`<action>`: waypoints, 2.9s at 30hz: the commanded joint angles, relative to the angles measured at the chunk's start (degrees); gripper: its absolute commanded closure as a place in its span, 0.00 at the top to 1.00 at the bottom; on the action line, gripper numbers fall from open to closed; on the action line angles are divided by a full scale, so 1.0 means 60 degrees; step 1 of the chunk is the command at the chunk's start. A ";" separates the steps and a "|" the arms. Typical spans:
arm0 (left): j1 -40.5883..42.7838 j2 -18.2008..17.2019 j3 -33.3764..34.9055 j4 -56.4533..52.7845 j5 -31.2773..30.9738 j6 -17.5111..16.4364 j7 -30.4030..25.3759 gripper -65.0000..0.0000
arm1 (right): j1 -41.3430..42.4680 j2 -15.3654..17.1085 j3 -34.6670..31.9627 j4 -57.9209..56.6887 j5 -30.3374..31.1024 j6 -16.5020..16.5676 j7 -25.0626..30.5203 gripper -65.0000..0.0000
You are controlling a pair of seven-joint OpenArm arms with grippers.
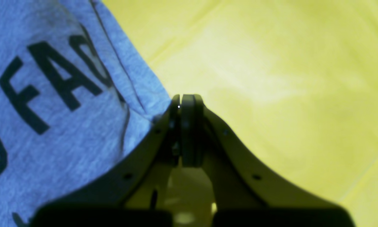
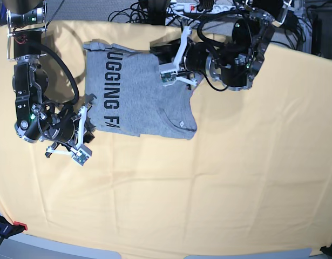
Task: Layout the t-shirt on the table in an organized manner, then fold the t-shirt properly
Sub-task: 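Lift the folded shirt with both grippers and lay it flat, then press the shirt's collar edge flat with the right gripper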
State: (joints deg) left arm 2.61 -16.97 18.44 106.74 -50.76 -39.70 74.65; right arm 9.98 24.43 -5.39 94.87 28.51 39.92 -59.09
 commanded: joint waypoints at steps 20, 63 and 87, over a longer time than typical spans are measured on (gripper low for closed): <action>-0.0543 0.0131 -0.0011 -0.1257 0.0350 -0.0049 -0.1056 0.00 | 0.0164 0.0117 -0.0342 -0.0514 0.0280 0.0013 -0.0044 0.00; -0.6630 -0.2065 -0.0171 -0.4983 -0.2379 0.0171 -0.0113 0.00 | -0.4892 0.0404 0.3155 0.3745 0.2364 -0.1596 -0.0248 0.00; -0.5450 -0.2922 -0.4204 -0.4991 -0.4448 0.0109 0.0891 0.00 | -0.4397 -0.0124 0.1960 0.1687 0.5628 0.0013 -0.2404 0.00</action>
State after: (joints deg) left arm -28.38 -33.54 -6.28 76.07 -75.94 -38.87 81.08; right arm -16.40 23.00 6.11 104.22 60.88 39.68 -73.73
